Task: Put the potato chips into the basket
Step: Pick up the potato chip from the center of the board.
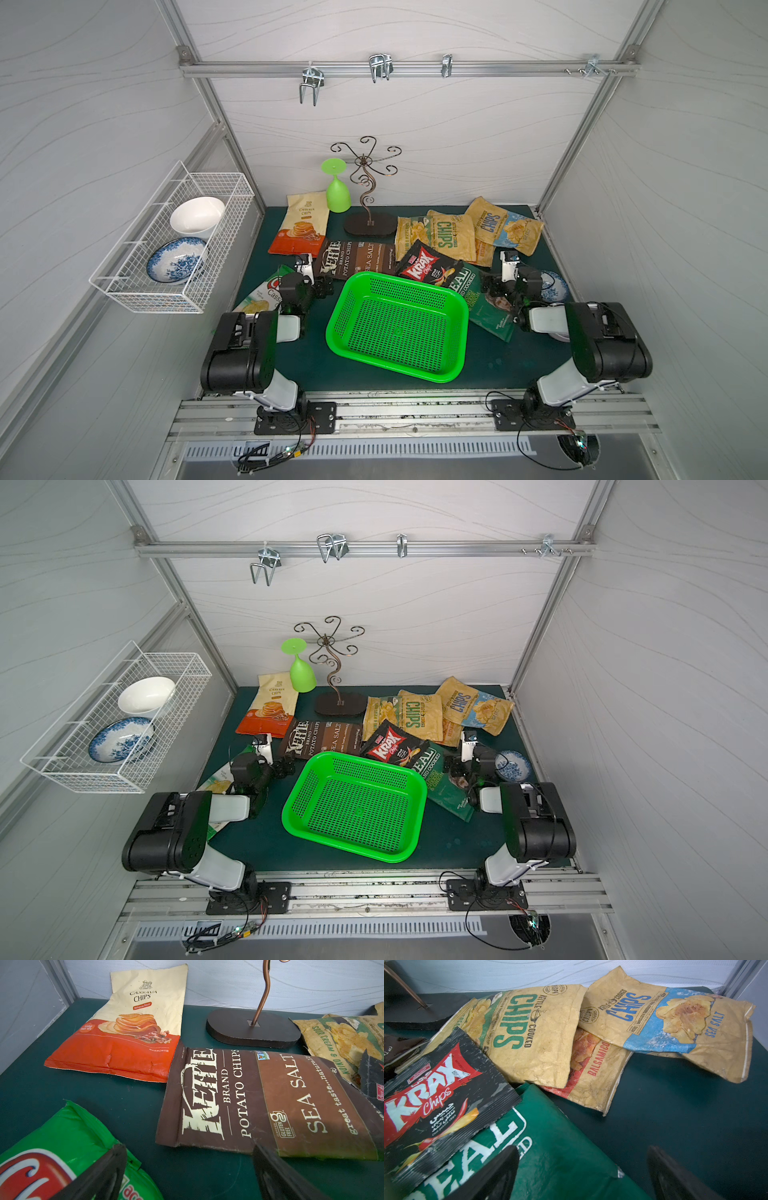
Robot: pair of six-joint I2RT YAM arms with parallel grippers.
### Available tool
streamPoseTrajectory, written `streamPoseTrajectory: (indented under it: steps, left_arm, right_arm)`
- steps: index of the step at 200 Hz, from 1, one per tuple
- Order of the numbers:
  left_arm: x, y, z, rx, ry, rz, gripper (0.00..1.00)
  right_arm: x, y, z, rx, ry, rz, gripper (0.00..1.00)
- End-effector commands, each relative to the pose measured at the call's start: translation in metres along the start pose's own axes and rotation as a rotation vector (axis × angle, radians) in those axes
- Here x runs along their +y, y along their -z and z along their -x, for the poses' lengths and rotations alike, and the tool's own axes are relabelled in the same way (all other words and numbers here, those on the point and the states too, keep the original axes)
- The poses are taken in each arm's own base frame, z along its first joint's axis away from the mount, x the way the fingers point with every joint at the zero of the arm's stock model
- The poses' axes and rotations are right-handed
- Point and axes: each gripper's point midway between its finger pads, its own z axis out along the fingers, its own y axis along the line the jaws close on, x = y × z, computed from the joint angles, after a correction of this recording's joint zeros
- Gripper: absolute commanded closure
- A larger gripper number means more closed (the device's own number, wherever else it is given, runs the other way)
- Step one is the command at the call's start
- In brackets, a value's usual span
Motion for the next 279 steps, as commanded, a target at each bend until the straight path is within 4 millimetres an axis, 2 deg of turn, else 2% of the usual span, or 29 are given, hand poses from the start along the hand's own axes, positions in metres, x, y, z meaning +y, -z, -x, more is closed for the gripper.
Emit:
streamPoseTrajectory:
  steps: [1,32,43,63,93,116,140,154,165,172,178,202,216,246,262,279]
  left_arm:
    - [0.0,-0.002,0.01,-0.035,-0.01,0.0,0.01]
    - [-0.005,-0.001,0.012,-0.04,-0.025,-0.026,0.01]
    - [-0.015,0.003,0.015,-0.03,-0.052,-0.083,0.01]
    - [-0.017,0.014,0.026,-0.042,-0.057,-0.079,0.01]
    - [-0.02,0.04,0.047,0.028,-0.068,-0.066,0.01]
    - [-0.028,0.069,0.069,0.07,-0.102,-0.094,0.01]
    - [-0.056,0.099,0.078,0.175,-0.13,-0.238,0.01]
    - [-0.068,0.112,0.079,0.242,-0.117,-0.31,0.01]
    - [-0.074,0.12,0.081,0.278,-0.098,-0.335,0.01]
    - [-0.075,0.124,0.084,0.291,-0.078,-0.337,0.01]
    - [-0.076,0.127,0.087,0.3,-0.065,-0.336,0.01]
    - [-0.081,0.143,0.094,0.362,-0.036,-0.355,0.01]
    - [-0.093,0.157,0.089,0.452,-0.007,-0.429,0.01]
    - [-0.111,0.175,0.078,0.578,0.112,-0.591,0.01]
    - [-0.114,0.178,0.071,0.605,0.116,-0.621,0.02]
    - [-0.105,0.174,0.065,0.603,0.097,-0.56,0.02]
  right_arm:
    - [0.001,-0.001,0.006,-0.01,0.004,0.005,0.01]
    - [0.002,-0.001,0.006,-0.011,0.004,0.007,0.01]
    - [0.001,-0.001,0.005,-0.009,0.001,0.01,0.01]
    - [0.003,0.001,0.008,-0.022,0.01,0.011,0.01]
    - [0.013,0.016,0.032,0.026,0.055,-0.056,0.01]
    - [0.017,0.039,0.06,0.136,-0.096,-0.094,0.01]
    - [0.023,0.063,0.083,0.176,-0.221,-0.107,0.01]
    - [0.015,0.068,0.089,0.132,-0.34,-0.159,0.01]
    - [-0.001,0.074,0.081,0.125,-0.508,-0.232,0.01]
    - [-0.002,0.075,0.078,0.136,-0.577,-0.195,0.01]
    - [0.005,0.074,0.082,0.137,-0.607,-0.107,0.01]
    - [0.022,0.089,0.093,0.127,-0.626,0.022,0.01]
    - [0.03,0.101,0.089,0.16,-0.651,0.047,0.01]
    - [0.047,0.129,0.063,0.279,-0.696,0.081,0.01]
    - [0.041,0.147,0.038,0.339,-0.717,-0.008,0.04]
    - [0.033,0.166,0.015,0.394,-0.729,-0.103,0.08]
